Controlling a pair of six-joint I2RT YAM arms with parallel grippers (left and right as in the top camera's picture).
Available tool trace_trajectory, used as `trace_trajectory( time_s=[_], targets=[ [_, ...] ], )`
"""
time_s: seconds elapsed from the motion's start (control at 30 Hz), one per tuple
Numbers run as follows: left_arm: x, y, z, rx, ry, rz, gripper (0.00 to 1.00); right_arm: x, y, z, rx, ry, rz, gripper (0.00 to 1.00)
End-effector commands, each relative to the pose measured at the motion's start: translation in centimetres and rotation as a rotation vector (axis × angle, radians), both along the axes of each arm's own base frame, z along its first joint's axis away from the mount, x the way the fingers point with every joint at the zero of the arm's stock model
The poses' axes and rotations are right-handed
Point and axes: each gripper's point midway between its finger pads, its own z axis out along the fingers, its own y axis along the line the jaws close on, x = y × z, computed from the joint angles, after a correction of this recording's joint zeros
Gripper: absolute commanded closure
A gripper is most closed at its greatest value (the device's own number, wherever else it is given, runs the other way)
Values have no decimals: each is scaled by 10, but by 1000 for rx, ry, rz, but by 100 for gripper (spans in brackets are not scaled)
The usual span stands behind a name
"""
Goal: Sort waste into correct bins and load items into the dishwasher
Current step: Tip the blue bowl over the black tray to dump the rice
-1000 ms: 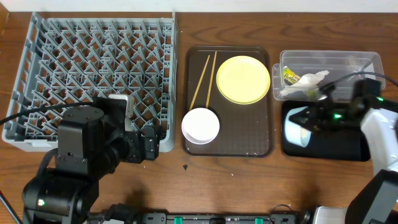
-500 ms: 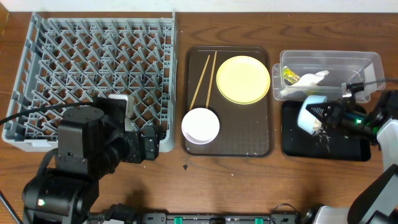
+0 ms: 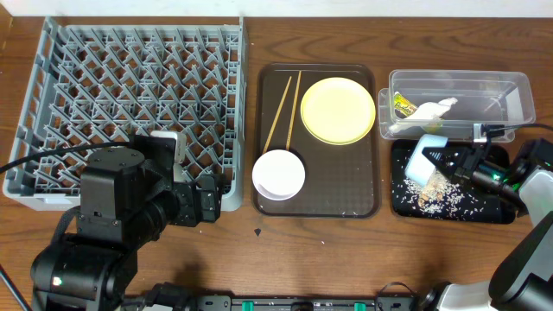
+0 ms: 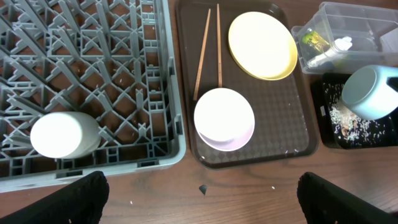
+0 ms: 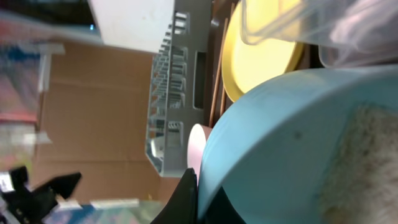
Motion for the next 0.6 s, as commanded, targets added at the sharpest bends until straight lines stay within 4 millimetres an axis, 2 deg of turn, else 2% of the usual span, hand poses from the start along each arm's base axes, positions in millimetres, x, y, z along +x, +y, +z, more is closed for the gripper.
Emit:
trace_trajectory(
  time_s=[0.0,0.03,0.07,0.1,0.13,0.17,0.2,0.23,0.27,0.33,0.37,0.43,0.47,0.5,0.53,0.57],
  targets=[
    [1,1,7,4,-22,-2,2,-9,2,20,105,-4,-15,99],
    [1,1,7,4,-22,-2,2,-9,1,18,62,-37,-5,99],
    [1,1,7,5,-22,-1,2,-8,-6,1,-47,-4,-11,99],
    [1,1,7,4,-22,-2,2,-8,-16,-20,-112,141,-61,99],
    [1,1,7,4,-22,-2,2,-11,-18,-25,-70,257,-104,99],
    [1,1,7,5,-22,-2,2,-12,-11,-11,-5,201,-80,99],
    [1,1,7,4,-22,-2,2,-11,-3,11,53,55,-37,99],
    [1,1,7,4,-22,-2,2,-12,0,25,70,-54,-12,99],
    [1,1,7,4,-22,-2,2,-11,-1,24,45,-73,-9,99],
    [1,1,7,4,-22,-2,2,-10,-10,5,0,69,-53,99],
    [1,1,7,4,-22,-2,2,-12,-8,9,36,79,-55,99],
    [1,1,7,5,-22,-1,2,-14,-3,24,30,-56,-19,99],
    [1,1,7,4,-22,-2,2,-14,-5,17,-26,-57,-16,99],
    [1,1,7,4,-22,-2,2,-13,-10,6,-19,76,-57,99],
    [1,1,7,4,-22,-2,2,-15,-5,17,62,85,-57,99],
    [1,1,7,4,-22,-2,2,-16,1,35,119,-6,-35,99]
  ],
)
